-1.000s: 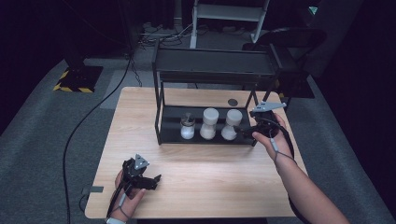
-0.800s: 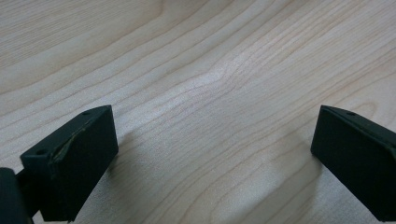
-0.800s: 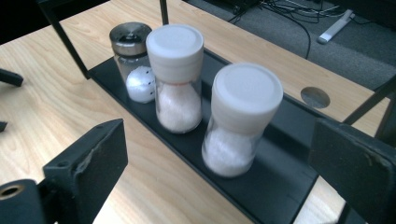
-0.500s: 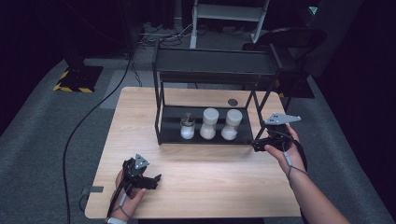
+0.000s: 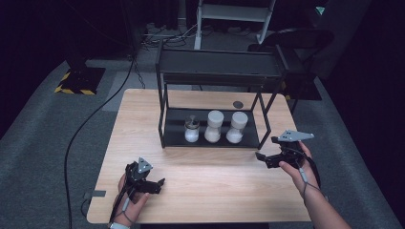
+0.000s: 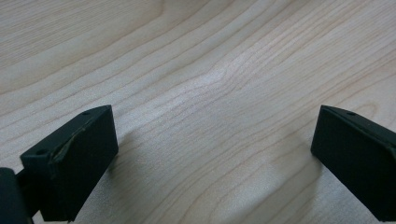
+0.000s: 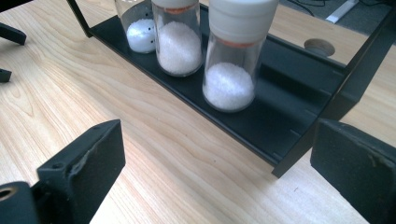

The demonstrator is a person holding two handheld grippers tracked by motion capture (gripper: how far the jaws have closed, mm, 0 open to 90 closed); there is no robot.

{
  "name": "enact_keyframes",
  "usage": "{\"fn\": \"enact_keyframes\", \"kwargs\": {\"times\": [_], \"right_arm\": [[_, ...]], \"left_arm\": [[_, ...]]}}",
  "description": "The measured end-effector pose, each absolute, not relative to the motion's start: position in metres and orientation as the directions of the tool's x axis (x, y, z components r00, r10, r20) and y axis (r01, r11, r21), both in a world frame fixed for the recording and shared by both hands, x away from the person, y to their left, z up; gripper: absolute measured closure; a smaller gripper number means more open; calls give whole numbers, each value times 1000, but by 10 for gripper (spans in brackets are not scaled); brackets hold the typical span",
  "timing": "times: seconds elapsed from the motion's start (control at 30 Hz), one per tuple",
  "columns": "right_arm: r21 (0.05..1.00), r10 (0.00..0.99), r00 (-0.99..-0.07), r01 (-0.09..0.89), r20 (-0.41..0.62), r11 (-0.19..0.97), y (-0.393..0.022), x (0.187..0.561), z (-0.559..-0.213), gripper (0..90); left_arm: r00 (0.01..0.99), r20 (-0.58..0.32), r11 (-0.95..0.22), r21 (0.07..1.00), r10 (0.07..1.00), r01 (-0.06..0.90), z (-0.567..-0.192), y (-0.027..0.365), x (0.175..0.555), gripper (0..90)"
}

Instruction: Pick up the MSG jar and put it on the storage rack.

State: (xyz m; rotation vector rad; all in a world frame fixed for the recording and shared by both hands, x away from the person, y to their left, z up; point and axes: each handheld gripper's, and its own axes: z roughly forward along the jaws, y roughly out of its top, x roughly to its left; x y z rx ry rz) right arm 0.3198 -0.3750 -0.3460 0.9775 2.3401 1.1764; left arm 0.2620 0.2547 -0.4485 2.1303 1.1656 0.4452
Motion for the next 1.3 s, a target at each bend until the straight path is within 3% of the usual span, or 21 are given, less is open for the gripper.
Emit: {"fn": "enact_keyframes", "kwargs": {"times": [1.3], "right_arm": [[744,735,-677,514,45,428,-389,307,-425,29]], "left_arm": [[542,-17,-383,690,840,615,-449,254,262,5]]}}
